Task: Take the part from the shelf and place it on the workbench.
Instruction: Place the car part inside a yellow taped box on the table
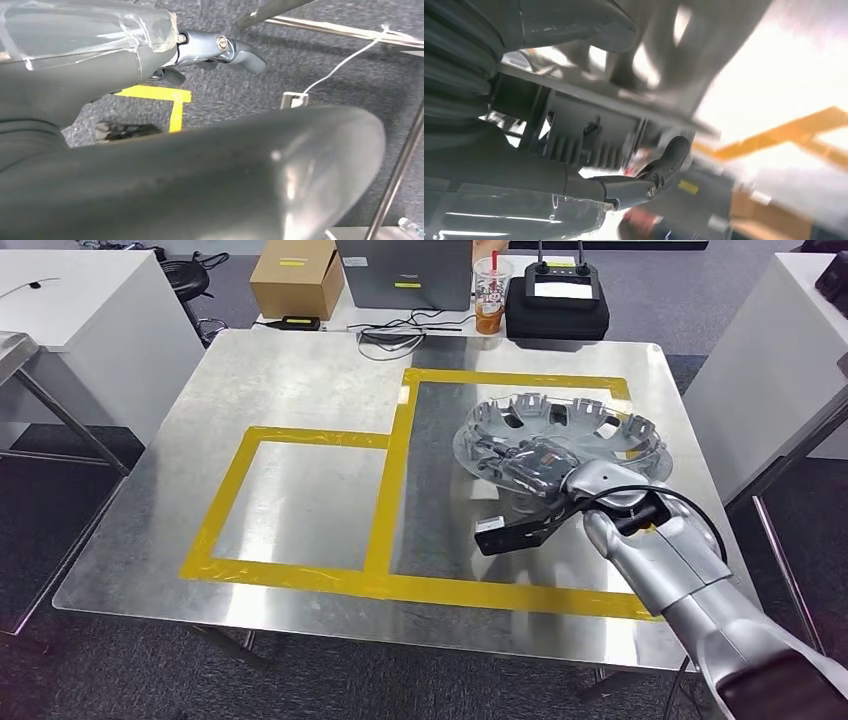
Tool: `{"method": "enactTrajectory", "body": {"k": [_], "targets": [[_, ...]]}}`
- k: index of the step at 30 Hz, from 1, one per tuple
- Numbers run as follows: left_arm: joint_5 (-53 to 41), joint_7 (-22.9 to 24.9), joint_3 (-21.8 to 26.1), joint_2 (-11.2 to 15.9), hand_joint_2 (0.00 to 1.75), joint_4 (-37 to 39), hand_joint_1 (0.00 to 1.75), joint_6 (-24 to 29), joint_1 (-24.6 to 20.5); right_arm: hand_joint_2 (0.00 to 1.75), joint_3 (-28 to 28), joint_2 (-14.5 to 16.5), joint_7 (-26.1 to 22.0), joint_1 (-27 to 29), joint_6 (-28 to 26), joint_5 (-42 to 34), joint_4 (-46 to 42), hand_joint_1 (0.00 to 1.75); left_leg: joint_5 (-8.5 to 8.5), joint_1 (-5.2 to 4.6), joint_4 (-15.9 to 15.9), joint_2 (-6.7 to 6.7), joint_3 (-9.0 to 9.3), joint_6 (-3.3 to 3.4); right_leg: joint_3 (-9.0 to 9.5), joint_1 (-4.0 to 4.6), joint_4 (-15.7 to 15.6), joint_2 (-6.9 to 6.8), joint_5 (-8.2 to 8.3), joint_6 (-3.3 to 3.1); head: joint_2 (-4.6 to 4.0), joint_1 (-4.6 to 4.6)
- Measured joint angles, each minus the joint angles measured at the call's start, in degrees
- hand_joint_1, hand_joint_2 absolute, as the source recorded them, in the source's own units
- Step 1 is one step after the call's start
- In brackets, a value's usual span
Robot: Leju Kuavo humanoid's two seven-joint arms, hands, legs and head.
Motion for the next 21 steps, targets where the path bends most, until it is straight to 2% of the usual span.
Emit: {"method": "enactTrajectory", "body": {"k": [2,3,5,7,9,11,13,15,17,18,19,20,21], "targets": [[-0.3,-0.3,0.0,0.7,0.0,0.9,0.0,0.3,-0.1,1.75,2.5,1.7,-1.0,-1.6,0.0,-0.8,5.1,1.75,-2.94,0.26,7.2,0.01,-3.35,-0.45,-0.02,0.13,0.0,-0.03,0.0,-0.14,0.0,-0.02],[-0.4,-0.4,0.0,0.8,0.0,1.2,0.0,0.4,-0.1,1.75,3.1,2.1,-1.2,-1.9,0.0,-1.0,6.3,1.75,-3.57,0.31,9.1,0.01,-4.29,-0.52,-0.02,0.17,0.0,-0.05,-0.01,-0.17,0.0,-0.01],[-0.4,-0.4,0.0,0.8,0.0,1.3,0.0,0.4,-0.1,1.75,3.5,2.4,-1.3,-2.1,0.0,-1.1,7.0,1.75,-3.76,0.33,10.0,0.01,-4.75,-0.54,-0.02,0.19,0.0,-0.06,-0.01,-0.18,0.0,-0.01],[-0.4,-0.4,0.0,1.0,0.0,1.6,0.0,0.5,0.0,1.75,4.2,3.0,-1.4,-2.4,0.0,-1.1,8.5,1.75,-3.13,0.36,9.7,0.01,-4.7,-0.48,-0.01,0.22,0.0,-0.04,-0.01,-0.17,0.0,-0.02],[-0.5,-0.5,0.0,1.5,0.0,2.3,0.0,0.5,0.0,1.75,6.1,4.6,-1.6,-4.3,-0.2,-1.4,12.6,1.75,0.8,0.13,0.7,0.0,-0.42,0.28,0.01,0.43,0.0,0.1,0.0,-0.06,0.0,-0.01],[-0.6,-0.6,0.0,2.1,0.0,2.8,0.0,0.5,-0.1,1.75,7.7,5.9,-1.7,-6.1,-0.4,-1.6,16.2,1.75,4.16,-0.3,-7.8,0.02,3.72,1.18,0.06,0.61,-0.2,0.2,0.06,0.35,0.0,0.02],[-0.6,-0.6,0.0,2.2,0.0,3.0,0.0,0.5,-0.1,1.75,8.2,6.1,-1.7,-6.5,-0.4,-1.6,17.4,1.75,4.57,-0.34,-8.4,0.1,4.16,1.8,0.0,0.63,-0.2,0.16,0.05,0.94,0.0,0.03],[-0.6,-0.7,0.0,2.2,0.0,3.2,0.0,0.5,-0.1,1.75,8.5,6.2,-1.7,-6.9,-0.4,-1.6,18.3,1.75,5.15,-0.11,-9.2,0.23,4.72,2.5,-1.4,0.64,2.5,0.11,-1.41,1.04,0.0,0.1],[-0.6,-0.7,0.0,2.2,0.0,3.4,0.0,0.5,-0.1,1.75,8.9,6.2,-1.7,-7.1,-0.4,-1.6,19.1,1.75,5.36,-0.04,-9.4,0.29,4.76,2.83,-4.92,0.61,9.9,0.06,-4.65,0.73,0.0,0.16],[-0.6,-0.7,0.0,2.2,0.0,3.4,0.0,0.5,-0.1,1.75,9.0,6.2,-1.7,-7.1,-0.4,-1.7,19.5,1.75,5.35,-0.06,-9.4,0.29,4.73,2.86,-6.78,0.59,13.8,0.06,-6.05,0.74,0.0,0.16],[-0.6,-0.7,0.1,2.3,0.0,3.5,0.0,0.5,-0.1,1.75,9.2,6.2,-1.7,-7.1,-0.4,-1.7,19.8,1.75,5.34,-0.09,-9.4,0.27,4.72,2.88,-7.99,0.57,16.3,0.05,-6.77,0.92,0.0,0.16],[-0.6,-0.7,0.1,2.3,0.0,3.6,0.0,0.5,-0.1,1.75,9.3,6.3,-1.7,-7.1,-0.4,-1.7,20.0,1.75,5.32,-0.1,-9.4,0.24,4.74,2.88,-8.12,0.56,16.6,0.04,-6.59,1.28,0.0,0.16],[-0.6,-0.7,0.1,2.3,0.0,3.7,0.0,0.5,-0.1,1.75,9.4,6.3,-1.8,-7.1,-0.4,-1.7,20.2,1.75,5.29,-0.11,-9.3,0.19,4.78,2.83,-6.97,0.54,14.3,0.01,-5.47,1.72,0.0,0.17]]}}
